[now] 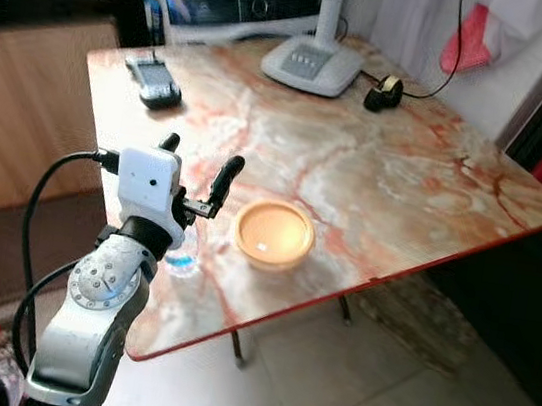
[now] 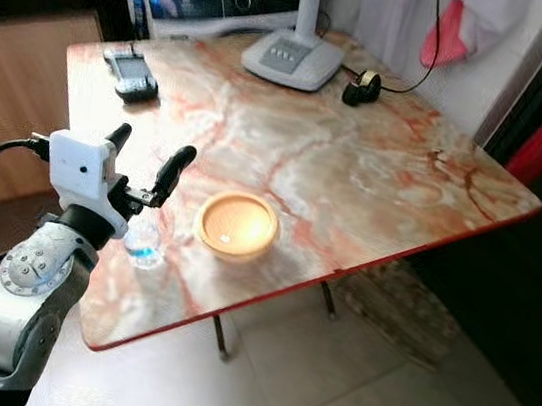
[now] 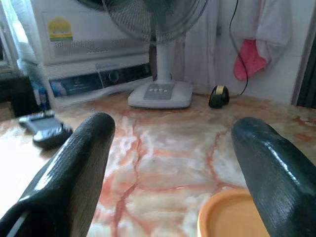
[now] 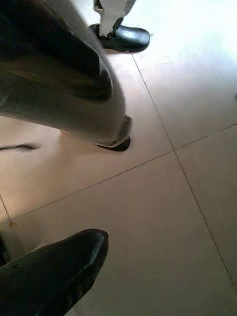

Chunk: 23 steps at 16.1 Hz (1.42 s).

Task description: Restocking fridge

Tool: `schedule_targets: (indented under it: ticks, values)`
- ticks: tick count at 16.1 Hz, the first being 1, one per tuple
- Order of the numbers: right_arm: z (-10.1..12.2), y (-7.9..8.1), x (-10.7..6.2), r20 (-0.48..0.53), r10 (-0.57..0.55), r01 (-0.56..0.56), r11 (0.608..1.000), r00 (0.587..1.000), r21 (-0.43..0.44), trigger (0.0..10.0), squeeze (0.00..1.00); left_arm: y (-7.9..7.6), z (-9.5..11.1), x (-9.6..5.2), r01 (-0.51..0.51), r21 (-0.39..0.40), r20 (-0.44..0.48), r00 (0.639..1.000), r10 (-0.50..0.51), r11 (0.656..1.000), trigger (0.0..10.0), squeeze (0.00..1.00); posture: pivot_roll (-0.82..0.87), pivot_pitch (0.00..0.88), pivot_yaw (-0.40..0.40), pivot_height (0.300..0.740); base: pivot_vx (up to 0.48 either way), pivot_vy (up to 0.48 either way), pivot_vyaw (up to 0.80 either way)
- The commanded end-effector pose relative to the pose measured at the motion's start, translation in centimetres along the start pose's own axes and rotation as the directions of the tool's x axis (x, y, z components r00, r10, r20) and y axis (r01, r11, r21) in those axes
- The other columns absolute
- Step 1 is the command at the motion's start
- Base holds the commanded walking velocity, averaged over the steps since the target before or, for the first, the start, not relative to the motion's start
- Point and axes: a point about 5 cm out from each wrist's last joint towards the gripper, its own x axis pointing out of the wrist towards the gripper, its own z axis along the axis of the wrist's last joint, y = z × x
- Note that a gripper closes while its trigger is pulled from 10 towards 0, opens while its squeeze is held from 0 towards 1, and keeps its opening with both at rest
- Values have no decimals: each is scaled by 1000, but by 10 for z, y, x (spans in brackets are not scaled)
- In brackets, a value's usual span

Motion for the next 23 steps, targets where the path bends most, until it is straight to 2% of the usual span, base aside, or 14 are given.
schedule_targets:
  ticks: [1,2,4,6,7,9,10,12,14,16,17,18,20,23]
  values:
    - [-2,3,0,-6,5,-5,1000,1000,0,10000,0,-1,6,-2,2,9,-1,1000,-2,1000,10000,0,131,83,-23,740,0,0,0]
    - [-2,3,0,-7,6,-6,1000,1000,-2,10000,0,0,6,-1,-10,18,-27,1000,11,1000,10000,0,131,82,-21,740,0,0,0]
    - [-2,3,0,-8,8,-8,1000,1000,-8,10000,0,2,6,3,4,85,-117,993,6,996,10000,0,135,78,-20,740,0,0,0]
    - [-1,4,1,-14,17,-18,998,1000,-55,10000,0,1,11,11,19,14,-227,974,-15,1000,10000,0,143,74,-16,740,0,0,0]
    - [-2,4,1,-15,20,-21,998,1000,-56,10000,0,1,13,13,21,5,-268,963,-19,1000,10000,0,141,71,-14,740,0,0,0]
    - [-2,4,1,-15,20,-21,998,1000,-54,10000,0,0,12,15,-12,-74,-336,942,-14,997,10000,0,141,71,-14,740,0,0,0]
    - [-2,4,1,-17,20,-21,998,1000,-61,10000,0,1,16,18,-9,-55,-367,930,-12,998,10000,0,139,60,-7,740,0,0,0]
    - [-3,5,1,-21,21,-23,997,1000,-68,10000,0,7,14,17,-84,-92,-471,882,31,992,10000,0,143,50,-1,740,0,0,0]
    - [-2,5,1,-23,28,-29,996,999,-85,10000,0,16,21,19,-120,-45,-476,875,84,992,10000,0,148,48,-5,740,0,0,0]
    - [-2,5,1,-24,28,-30,996,999,-86,10000,0,17,25,21,-123,-49,-485,871,84,991,10000,0,149,55,-6,740,0,0,0]
    - [-2,4,1,-22,28,-29,996,999,-87,10000,0,19,22,19,-139,-52,-502,859,94,989,10000,0,146,65,-9,740,0,0,0]
    - [-1,4,1,-19,26,-28,996,999,-89,10000,0,19,17,17,-163,-89,-522,848,93,982,10000,0,147,71,-10,740,0,0,0]
    - [0,4,1,-21,25,-27,994,999,-105,10000,0,22,8,15,-189,-88,-553,826,110,978,10000,0,146,75,-10,740,0,0,0]
    - [1,3,1,-20,23,-25,994,1000,-107,10000,0,22,5,15,-202,-87,-569,814,117,975,10000,0,135,85,-13,740,0,0,0]
